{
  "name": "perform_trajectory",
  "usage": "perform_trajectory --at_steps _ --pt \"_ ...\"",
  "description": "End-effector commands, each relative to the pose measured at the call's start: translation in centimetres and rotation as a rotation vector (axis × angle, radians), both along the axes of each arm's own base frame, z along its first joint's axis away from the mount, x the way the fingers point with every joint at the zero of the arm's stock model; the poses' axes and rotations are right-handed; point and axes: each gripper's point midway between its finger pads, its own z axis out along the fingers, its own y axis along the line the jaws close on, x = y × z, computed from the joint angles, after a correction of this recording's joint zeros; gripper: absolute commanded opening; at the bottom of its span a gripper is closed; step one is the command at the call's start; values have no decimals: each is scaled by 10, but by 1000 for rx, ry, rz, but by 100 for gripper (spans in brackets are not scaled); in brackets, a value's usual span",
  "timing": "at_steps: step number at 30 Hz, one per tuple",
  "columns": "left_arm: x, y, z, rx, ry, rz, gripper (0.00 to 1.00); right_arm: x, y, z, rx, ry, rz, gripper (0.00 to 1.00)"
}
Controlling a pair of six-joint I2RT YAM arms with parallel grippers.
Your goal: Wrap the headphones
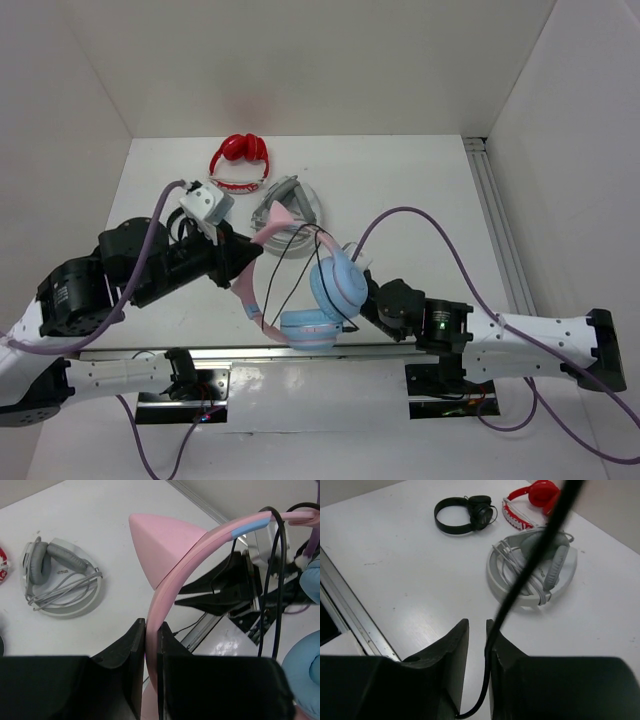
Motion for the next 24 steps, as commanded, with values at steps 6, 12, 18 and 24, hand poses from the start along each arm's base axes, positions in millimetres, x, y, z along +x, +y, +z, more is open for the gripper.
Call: perform_trajectory --at_steps 6,12,18,24 --pt "11 24 73 -343 -30 185 0 2 13 1 180 22 98 36" --pt "16 22 73 -350 -19 212 0 6 20 -14 178 68 203 43" --pt "23 36 78 -383 -28 293 0 12 30 -31 173 159 361 48" --pt "26 43 79 -383 -34 328 0 40 22 -31 220 180 362 49"
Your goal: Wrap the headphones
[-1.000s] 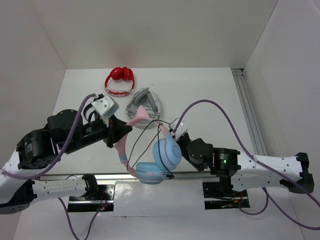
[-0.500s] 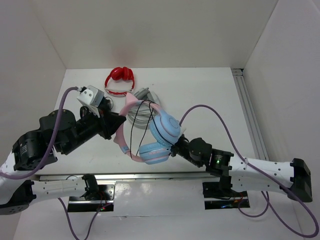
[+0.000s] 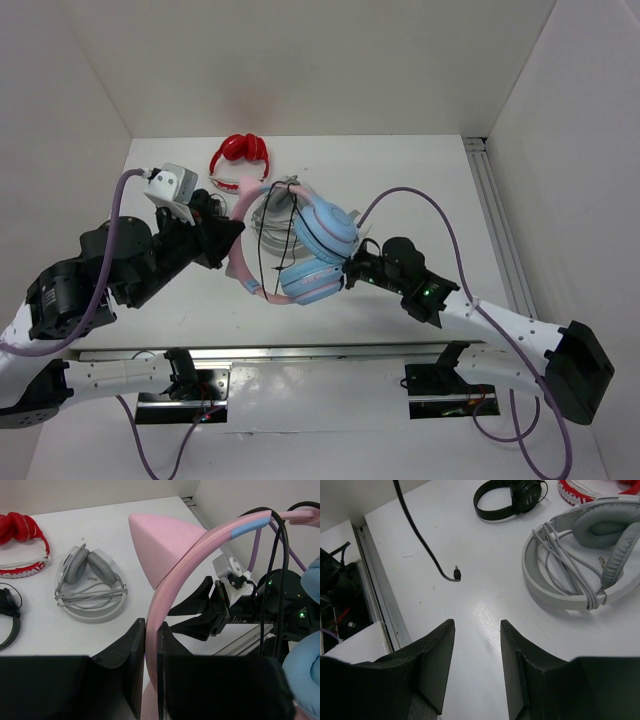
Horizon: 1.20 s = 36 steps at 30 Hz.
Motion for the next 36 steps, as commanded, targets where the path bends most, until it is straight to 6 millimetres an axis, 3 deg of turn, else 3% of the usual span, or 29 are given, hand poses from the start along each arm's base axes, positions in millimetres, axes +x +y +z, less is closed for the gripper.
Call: perform_trajectory --at_steps 1,5,8,10,11,13,19,25,36 --pt "-2 9 51 -210 -64 35 0 -4 10 31 123 -47 92 49" --pt "0 6 50 -202 -60 35 0 1 8 37 159 -40 106 53" --pt "4 2 45 -190 -55 45 0 -8 14 48 193 -44 186 58" --pt "4 2 45 -190 -55 45 0 -5 16 43 191 -27 180 60" --pt "2 0 46 -200 -48 32 0 -6 17 43 187 -36 175 68" --pt "3 -5 47 -205 -49 20 0 0 18 35 179 -27 156 70" --pt "6 -11 51 -214 -53 19 0 -13 27 27 215 7 239 70" --pt "3 -15 60 -256 -63 -4 0 -4 25 15 219 1 194 62" --pt "1 -19 65 -290 -61 -22 0 9 29 9 287 -18 177 60"
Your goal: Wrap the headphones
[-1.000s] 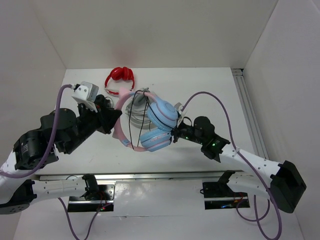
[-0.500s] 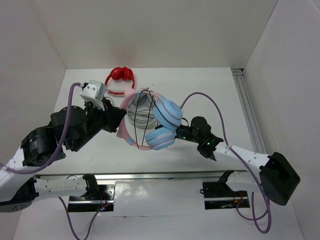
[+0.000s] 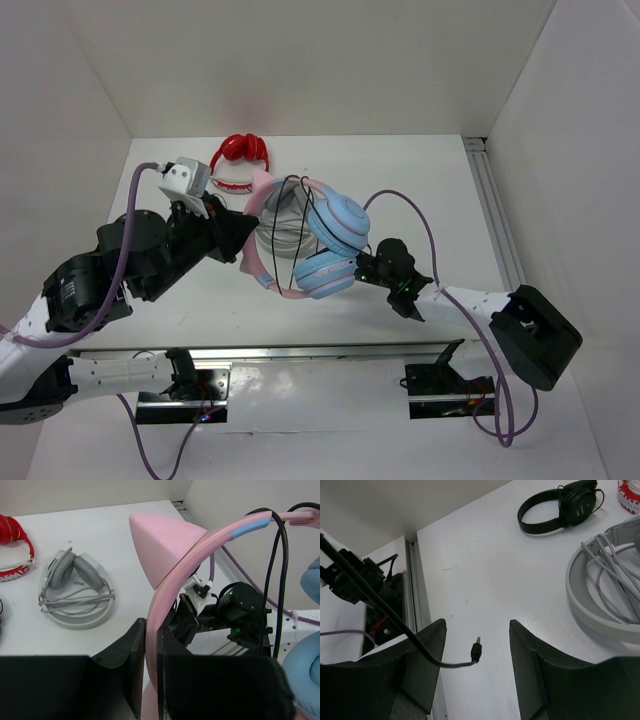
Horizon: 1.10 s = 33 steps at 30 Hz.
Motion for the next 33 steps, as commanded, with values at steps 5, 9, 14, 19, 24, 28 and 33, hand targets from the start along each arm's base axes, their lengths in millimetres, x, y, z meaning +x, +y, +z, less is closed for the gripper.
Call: perform_trajectory --at_steps 5,9,14,19,24,28,33 --pt "-7 6 63 -255 -73 -4 0 9 5 20 89 -77 -7 57" --pt "-7 6 63 -255 -73 -4 0 7 9 13 78 -55 18 57" --pt "-8 11 65 -263 -78 5 0 5 6 -1 68 -31 13 54" --pt "-7 12 67 -271 -83 14 0 4 7 -3 71 -33 4 43" --pt "-8 15 69 -279 -87 14 0 8 9 -3 72 -34 -5 42" --pt "-9 17 67 -279 -87 14 0 9 10 -2 83 -31 -5 42" --pt "-10 21 69 -288 -92 23 0 7 14 0 92 -29 5 45"
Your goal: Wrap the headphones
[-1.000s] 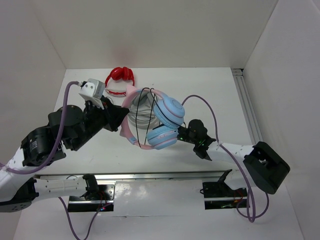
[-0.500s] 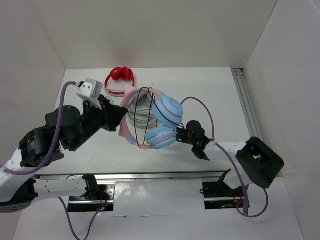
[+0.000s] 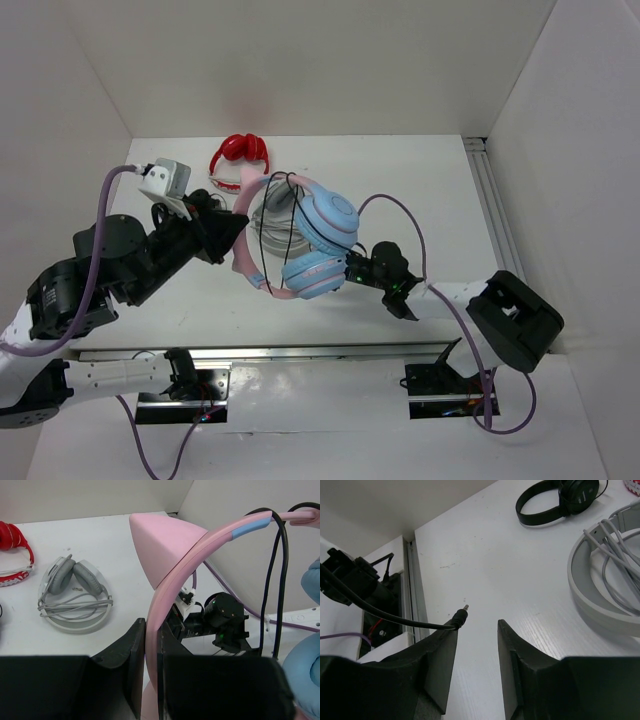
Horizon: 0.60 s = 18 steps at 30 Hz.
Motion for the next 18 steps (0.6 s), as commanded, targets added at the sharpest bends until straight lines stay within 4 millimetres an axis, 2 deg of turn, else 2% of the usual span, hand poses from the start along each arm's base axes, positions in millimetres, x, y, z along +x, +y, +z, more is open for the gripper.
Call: perform_trajectory --at_steps 1,3,8,10,12,15,18 --pt "-4 8 57 -241 -67 18 0 -1 9 26 80 -77 15 46" --pt "-4 8 57 -241 -67 18 0 -4 11 29 88 -86 25 54" --pt "0 8 50 -231 -55 40 0 -16 16 36 108 -92 59 56" --pt "0 8 50 -231 -55 41 0 -17 17 49 134 -115 52 56" --pt "0 11 48 -231 -55 50 0 -24 21 49 124 -127 61 56" --pt "0 10 48 -239 -50 50 0 -20 21 50 120 -133 48 50" --pt "0 10 48 -239 -50 50 0 -22 23 53 130 -140 48 50"
